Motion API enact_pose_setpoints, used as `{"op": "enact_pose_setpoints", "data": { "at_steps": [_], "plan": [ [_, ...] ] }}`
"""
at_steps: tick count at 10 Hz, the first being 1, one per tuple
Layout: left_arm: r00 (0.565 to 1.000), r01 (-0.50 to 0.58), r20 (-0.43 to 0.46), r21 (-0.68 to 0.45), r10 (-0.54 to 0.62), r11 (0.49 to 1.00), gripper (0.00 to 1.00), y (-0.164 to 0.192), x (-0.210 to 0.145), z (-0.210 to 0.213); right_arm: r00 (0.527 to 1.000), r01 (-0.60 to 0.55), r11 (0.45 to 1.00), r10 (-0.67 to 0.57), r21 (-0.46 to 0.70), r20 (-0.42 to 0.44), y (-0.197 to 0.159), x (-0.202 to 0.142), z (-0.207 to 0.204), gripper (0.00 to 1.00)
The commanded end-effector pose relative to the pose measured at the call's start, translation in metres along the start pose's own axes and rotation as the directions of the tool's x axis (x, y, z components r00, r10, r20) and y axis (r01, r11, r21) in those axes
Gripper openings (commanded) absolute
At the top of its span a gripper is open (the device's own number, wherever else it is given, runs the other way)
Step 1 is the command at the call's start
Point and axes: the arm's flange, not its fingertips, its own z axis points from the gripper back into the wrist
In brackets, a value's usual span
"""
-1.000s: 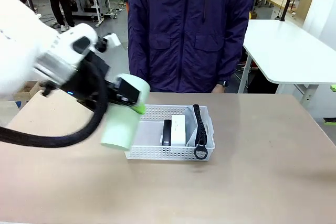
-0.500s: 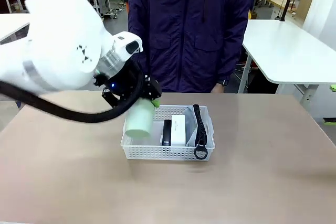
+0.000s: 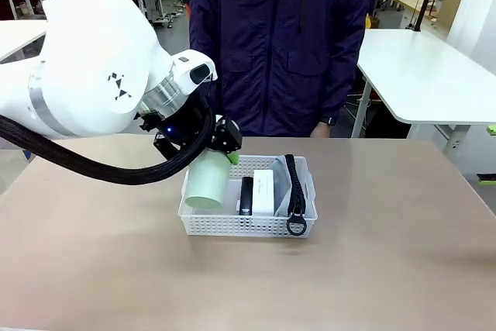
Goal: Efficiently arrange items inside the basket to fit them all.
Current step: Pick up the Reusable plastic cup and place it inside the Organizing basket.
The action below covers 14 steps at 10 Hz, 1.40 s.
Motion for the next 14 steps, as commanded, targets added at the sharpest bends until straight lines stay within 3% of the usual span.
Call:
{"op": "enact_pose_setpoints", "data": {
  "at_steps": [1, 2, 6, 9, 14],
  "plan": [
    [0.997, -0.045, -0.057, 0.122, 0.052, 0.992, 0.88, -0.001, 0.014, -0.006, 1.000, 0.007, 1.000, -0.007, 0.012, 0.004, 0.004, -0.001, 0.002, 1.00],
    [0.991, -0.033, -0.124, 0.147, 0.052, 0.989, 0.88, -0.005, 0.032, -0.014, 1.000, 0.007, 1.000, -0.007, 0.012, 0.004, 0.004, -0.001, 0.002, 1.00],
    [0.968, -0.146, -0.179, 0.167, 0.175, 0.975, 0.88, -0.005, 0.082, -0.040, 1.000, 0.007, 1.000, -0.007, 0.012, 0.004, 0.004, -0.001, 0.002, 1.00],
    [0.955, -0.184, -0.190, 0.225, 0.229, 0.957, 0.88, -0.008, 0.088, -0.057, 1.000, 0.007, 1.000, -0.007, 0.012, 0.004, 0.004, -0.001, 0.002, 1.00],
    [0.952, -0.228, -0.138, 0.273, 0.273, 0.935, 0.88, -0.002, 0.084, -0.094, 1.000, 0.007, 1.000, -0.007, 0.012, 0.004, 0.004, -0.001, 0.002, 1.00]
  ]
}}
